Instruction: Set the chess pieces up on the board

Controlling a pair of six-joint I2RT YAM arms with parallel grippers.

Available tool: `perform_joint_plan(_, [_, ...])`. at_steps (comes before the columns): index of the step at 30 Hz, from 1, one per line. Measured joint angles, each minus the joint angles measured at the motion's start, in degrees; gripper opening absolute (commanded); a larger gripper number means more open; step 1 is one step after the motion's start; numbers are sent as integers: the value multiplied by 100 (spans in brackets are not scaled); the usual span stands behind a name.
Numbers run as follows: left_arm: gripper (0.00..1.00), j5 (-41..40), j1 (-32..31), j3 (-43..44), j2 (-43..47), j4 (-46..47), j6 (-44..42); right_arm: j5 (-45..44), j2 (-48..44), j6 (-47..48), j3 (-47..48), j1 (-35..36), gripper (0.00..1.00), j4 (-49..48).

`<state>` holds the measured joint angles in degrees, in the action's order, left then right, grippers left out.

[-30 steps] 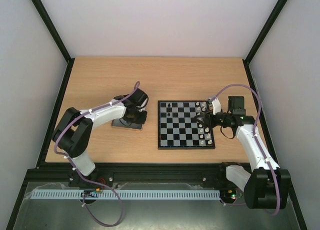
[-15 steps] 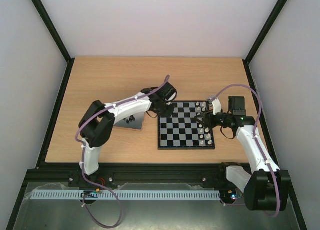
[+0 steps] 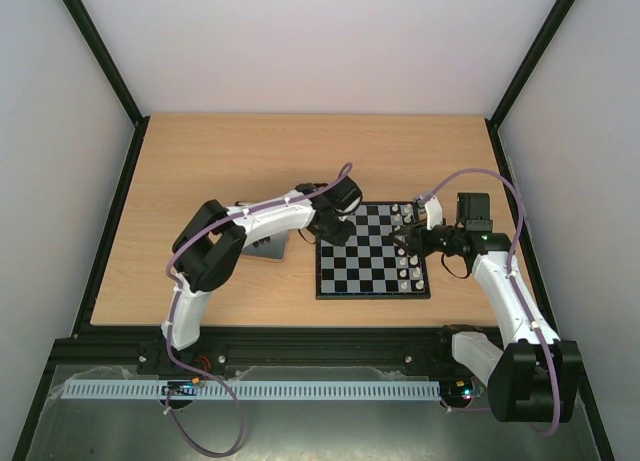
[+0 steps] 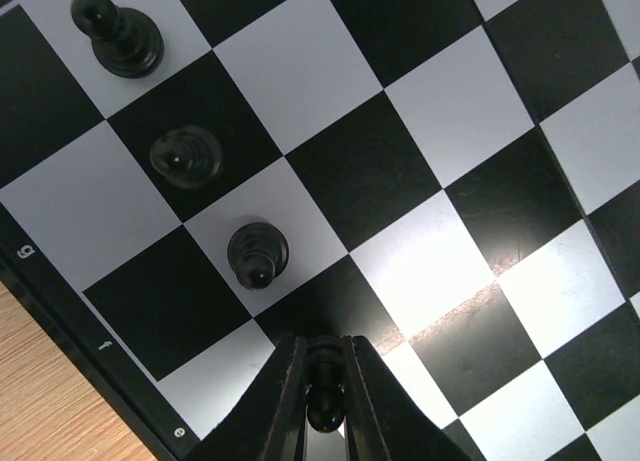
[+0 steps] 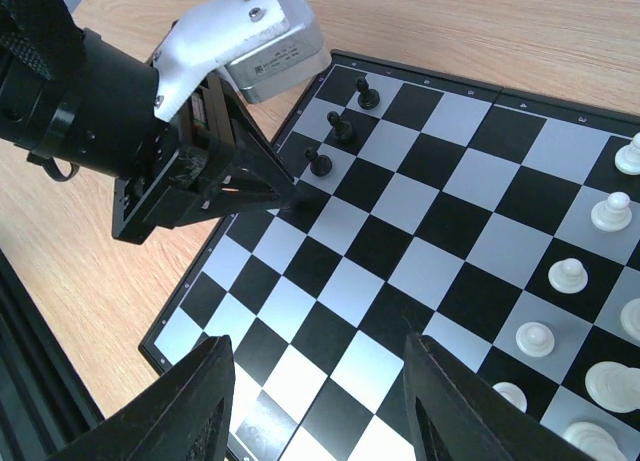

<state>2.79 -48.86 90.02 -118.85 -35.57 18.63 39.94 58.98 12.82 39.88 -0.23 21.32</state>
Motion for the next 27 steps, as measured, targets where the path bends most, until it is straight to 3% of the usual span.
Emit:
perform_joint_plan(13, [14,-26,-7,166,-212,-26,-20,0,0,-2,0,0,48,0])
perform_joint_plan(27, [21,-39,-52,262,-291,-90,-20,0,-2,0,0,0,48,0])
